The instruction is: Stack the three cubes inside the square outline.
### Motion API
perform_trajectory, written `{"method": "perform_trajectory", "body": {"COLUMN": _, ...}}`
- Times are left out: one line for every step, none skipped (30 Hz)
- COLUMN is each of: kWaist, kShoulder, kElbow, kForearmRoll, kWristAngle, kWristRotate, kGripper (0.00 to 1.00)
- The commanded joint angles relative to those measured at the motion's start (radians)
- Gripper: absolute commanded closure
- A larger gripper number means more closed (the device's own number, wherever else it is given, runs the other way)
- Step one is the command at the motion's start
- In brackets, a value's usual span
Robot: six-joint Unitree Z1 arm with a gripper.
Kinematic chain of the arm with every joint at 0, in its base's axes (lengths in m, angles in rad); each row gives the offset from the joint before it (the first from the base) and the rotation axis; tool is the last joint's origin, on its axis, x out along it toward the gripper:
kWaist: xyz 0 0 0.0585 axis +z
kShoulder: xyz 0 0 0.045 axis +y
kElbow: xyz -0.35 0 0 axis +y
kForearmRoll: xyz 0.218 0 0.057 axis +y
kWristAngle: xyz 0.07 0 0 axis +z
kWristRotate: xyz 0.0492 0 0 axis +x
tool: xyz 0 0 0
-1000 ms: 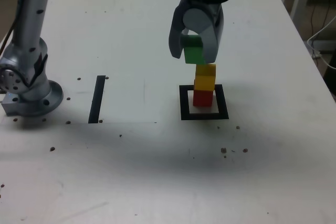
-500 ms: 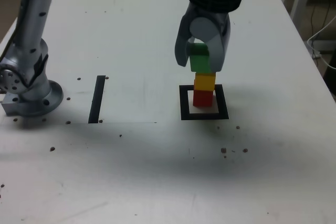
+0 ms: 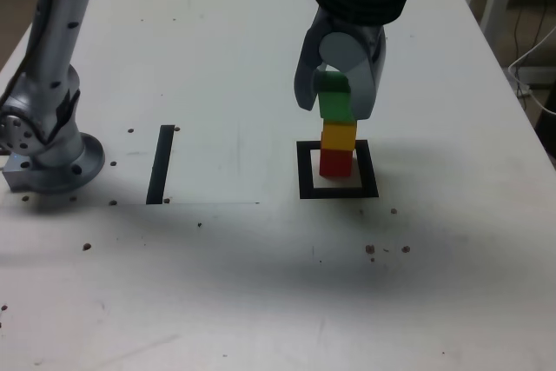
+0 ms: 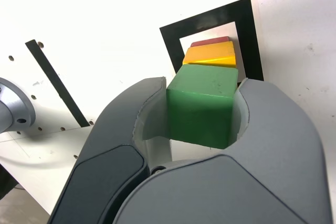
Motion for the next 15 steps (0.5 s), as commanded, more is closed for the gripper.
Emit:
{"method": "perform_trajectory", "body": {"kWaist": -0.002, "kShoulder": 0.006, "kElbow": -0.003, "kForearmRoll": 0.014, "kWristAngle": 0.003, "kWristRotate": 0.001, "kGripper": 0.46}}
{"method": "perform_trajectory", "body": {"kWaist": -0.002, "kShoulder": 0.006, "kElbow": -0.003, "kForearmRoll": 0.013, "kWristAngle": 0.003, "kWristRotate": 0.003, "kGripper": 0.39}}
{"method": "perform_trajectory", "body": {"kWaist": -0.002, "kShoulder": 0.006, "kElbow": -0.003, "kForearmRoll": 0.012, "kWristAngle": 0.002, "kWristRotate": 0.005, "kGripper": 0.31}}
{"method": "perform_trajectory", "body": {"kWaist": -0.002, "kShoulder": 0.007, "kElbow": -0.002, "kForearmRoll": 0.012, "kWristAngle": 0.001, "kWristRotate": 0.008, "kGripper": 0.24}}
{"method": "perform_trajectory", "body": {"kWaist": -0.002, "kShoulder": 0.007, "kElbow": -0.002, "kForearmRoll": 0.011, "kWristAngle": 0.000, "kWristRotate": 0.010, "kGripper": 0.20}}
{"method": "perform_trajectory", "body": {"kWaist": -0.002, "kShoulder": 0.007, "kElbow": -0.002, "kForearmRoll": 0.011, "kWristAngle": -0.001, "kWristRotate": 0.012, "kGripper": 0.17}}
{"method": "perform_trajectory", "body": {"kWaist": -0.002, "kShoulder": 0.008, "kElbow": -0.001, "kForearmRoll": 0.011, "kWristAngle": -0.002, "kWristRotate": 0.013, "kGripper": 0.15}}
{"method": "perform_trajectory", "body": {"kWaist": -0.002, "kShoulder": 0.008, "kElbow": 0.000, "kForearmRoll": 0.011, "kWristAngle": -0.003, "kWristRotate": 0.013, "kGripper": 0.14}}
{"method": "perform_trajectory", "body": {"kWaist": -0.002, "kShoulder": 0.008, "kElbow": 0.000, "kForearmRoll": 0.011, "kWristAngle": -0.003, "kWristRotate": 0.014, "kGripper": 0.14}}
{"method": "perform_trajectory", "body": {"kWaist": -0.002, "kShoulder": 0.008, "kElbow": 0.001, "kForearmRoll": 0.012, "kWristAngle": -0.003, "kWristRotate": 0.014, "kGripper": 0.13}}
{"method": "perform_trajectory", "body": {"kWaist": -0.002, "kShoulder": 0.008, "kElbow": 0.001, "kForearmRoll": 0.012, "kWristAngle": -0.004, "kWristRotate": 0.014, "kGripper": 0.13}}
{"method": "perform_trajectory", "body": {"kWaist": -0.002, "kShoulder": 0.008, "kElbow": 0.003, "kForearmRoll": 0.012, "kWristAngle": -0.004, "kWristRotate": 0.014, "kGripper": 0.13}}
{"method": "perform_trajectory", "body": {"kWaist": -0.001, "kShoulder": 0.008, "kElbow": 0.004, "kForearmRoll": 0.013, "kWristAngle": -0.004, "kWristRotate": 0.014, "kGripper": 0.13}}
{"method": "perform_trajectory", "body": {"kWaist": 0.000, "kShoulder": 0.008, "kElbow": 0.005, "kForearmRoll": 0.013, "kWristAngle": -0.004, "kWristRotate": 0.014, "kGripper": 0.13}}
{"method": "perform_trajectory", "body": {"kWaist": 0.000, "kShoulder": 0.007, "kElbow": 0.007, "kForearmRoll": 0.013, "kWristAngle": -0.004, "kWristRotate": 0.014, "kGripper": 0.13}}
